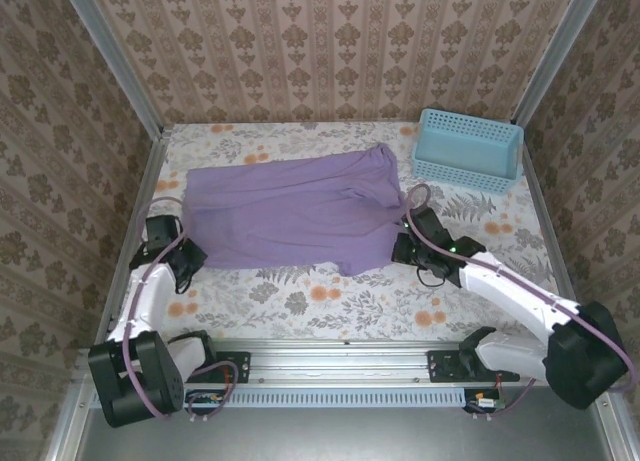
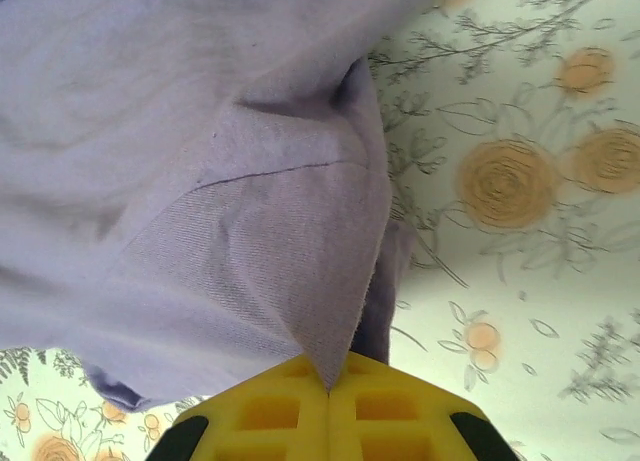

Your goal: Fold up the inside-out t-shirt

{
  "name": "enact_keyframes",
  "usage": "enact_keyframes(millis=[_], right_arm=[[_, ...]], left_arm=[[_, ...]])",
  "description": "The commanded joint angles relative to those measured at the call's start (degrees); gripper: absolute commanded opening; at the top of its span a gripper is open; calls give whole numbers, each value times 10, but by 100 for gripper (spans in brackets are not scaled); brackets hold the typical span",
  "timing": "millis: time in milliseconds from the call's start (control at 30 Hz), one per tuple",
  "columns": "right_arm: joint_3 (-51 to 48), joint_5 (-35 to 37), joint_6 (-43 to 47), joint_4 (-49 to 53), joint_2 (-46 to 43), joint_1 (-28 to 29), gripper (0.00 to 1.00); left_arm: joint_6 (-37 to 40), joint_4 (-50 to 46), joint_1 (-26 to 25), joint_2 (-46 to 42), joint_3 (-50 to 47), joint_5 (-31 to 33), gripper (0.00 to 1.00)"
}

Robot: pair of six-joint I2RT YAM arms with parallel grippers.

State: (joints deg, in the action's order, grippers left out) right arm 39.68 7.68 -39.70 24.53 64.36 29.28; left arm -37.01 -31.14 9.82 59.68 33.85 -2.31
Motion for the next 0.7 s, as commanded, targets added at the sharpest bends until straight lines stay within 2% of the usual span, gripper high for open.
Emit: enact_keyframes(millis=[0,100,167,333,433,500,600,667], right_arm=[[-6,46,-19,103,-44,-2,0],[2,36,-24,112,-65,-2,0],[20,20,-18,94,-40,-2,0],[131,26,22,80,116,-24,0],[179,-21,41,29,214,-62,2],[213,-22,57,24,268,-72,8],[261,-20,75,38,333,-87,29],[253,-33,80,35,331,-101,40]], left_arm=[[10,-33,-3,-37,13,27,1],[6,-25,-9,-64,8,31,3],[5,-15,-13,-51,17,29,3],[8,1,-23,51,75,28,3],[3,13,-25,111,109,37,3],[0,19,-25,148,129,44,3],[-3,30,-25,205,155,39,3],[-4,30,-25,239,171,24,3]])
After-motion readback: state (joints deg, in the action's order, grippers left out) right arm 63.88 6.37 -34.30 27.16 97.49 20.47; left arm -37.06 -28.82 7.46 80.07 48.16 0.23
